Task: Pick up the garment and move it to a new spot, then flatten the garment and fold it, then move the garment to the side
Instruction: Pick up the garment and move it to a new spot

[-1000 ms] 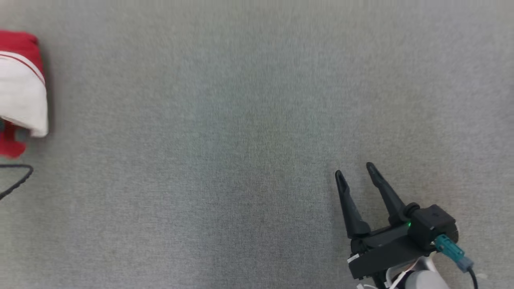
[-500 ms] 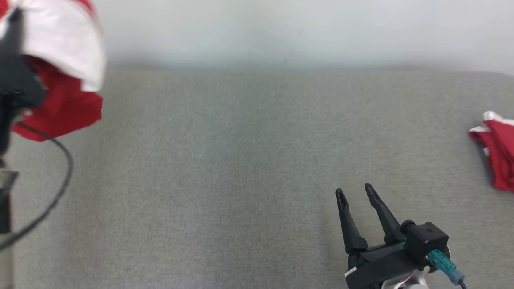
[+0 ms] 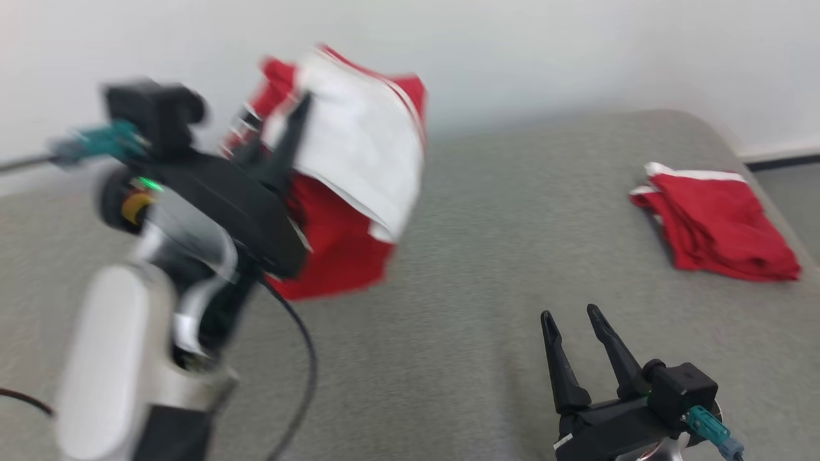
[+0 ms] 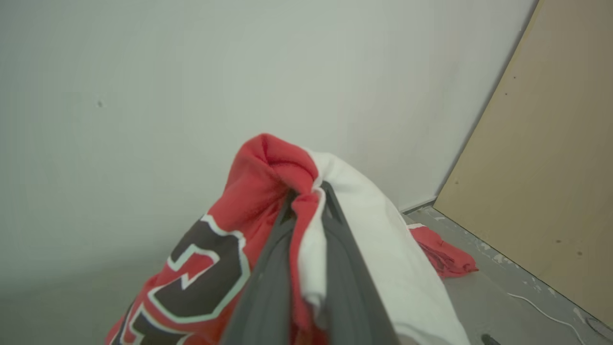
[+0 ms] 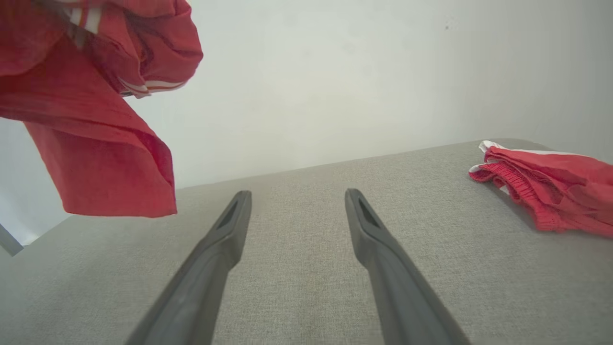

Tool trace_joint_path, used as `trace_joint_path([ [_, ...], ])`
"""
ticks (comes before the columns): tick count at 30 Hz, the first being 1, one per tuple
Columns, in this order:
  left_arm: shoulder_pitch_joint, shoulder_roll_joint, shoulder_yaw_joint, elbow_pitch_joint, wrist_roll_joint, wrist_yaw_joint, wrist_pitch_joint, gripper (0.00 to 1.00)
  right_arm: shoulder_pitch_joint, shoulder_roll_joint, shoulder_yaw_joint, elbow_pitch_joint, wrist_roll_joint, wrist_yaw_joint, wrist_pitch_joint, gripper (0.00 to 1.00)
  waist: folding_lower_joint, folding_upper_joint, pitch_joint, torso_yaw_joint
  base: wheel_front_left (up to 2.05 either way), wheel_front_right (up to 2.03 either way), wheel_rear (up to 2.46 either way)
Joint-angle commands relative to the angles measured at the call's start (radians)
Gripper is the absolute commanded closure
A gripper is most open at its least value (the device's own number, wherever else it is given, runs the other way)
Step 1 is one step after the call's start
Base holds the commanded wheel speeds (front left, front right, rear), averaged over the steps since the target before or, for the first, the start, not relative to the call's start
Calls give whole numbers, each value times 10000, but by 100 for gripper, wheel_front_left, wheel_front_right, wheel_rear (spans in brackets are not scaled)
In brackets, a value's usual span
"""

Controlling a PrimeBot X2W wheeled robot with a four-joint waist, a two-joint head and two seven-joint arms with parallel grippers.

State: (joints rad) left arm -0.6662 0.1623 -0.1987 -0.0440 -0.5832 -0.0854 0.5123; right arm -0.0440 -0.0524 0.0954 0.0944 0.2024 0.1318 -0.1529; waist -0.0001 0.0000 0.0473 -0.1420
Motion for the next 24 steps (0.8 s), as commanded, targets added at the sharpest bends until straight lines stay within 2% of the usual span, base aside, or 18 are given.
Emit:
trace_joint_path([
  [1,331,-186,-85,109,-23,80,-167,100,71,36,52,-46,93,-17,17,0,1,0,-16,-941,0,0,0],
  [7,1106,-565,-819,1383,327,124,-646,100,-108,37,202,-110,84,-17,80,0,1,0,199,-1718,0,0,0],
  [10,1288,-650,-1159,2402,591,79,-1003,100,-118,38,300,-87,110,-17,96,0,1,0,248,-1926,0,0,0],
  [15,1484,-827,-1618,4548,1103,330,-1939,100,-129,39,399,-44,215,-17,59,0,1,0,269,-2094,0,0,0],
  [17,1554,-909,-1831,5379,1291,442,-2252,0,-176,39,454,-18,227,-17,51,0,1,0,275,-2098,0,0,0],
  [18,1570,-944,-1843,5738,1210,560,-2275,0,-189,40,449,-15,234,-17,47,0,1,0,278,-2062,0,0,0],
  [24,1455,-1085,-2176,6481,769,453,-2878,0,4,39,172,22,211,-17,-46,0,1,0,267,-1507,0,0,0],
])
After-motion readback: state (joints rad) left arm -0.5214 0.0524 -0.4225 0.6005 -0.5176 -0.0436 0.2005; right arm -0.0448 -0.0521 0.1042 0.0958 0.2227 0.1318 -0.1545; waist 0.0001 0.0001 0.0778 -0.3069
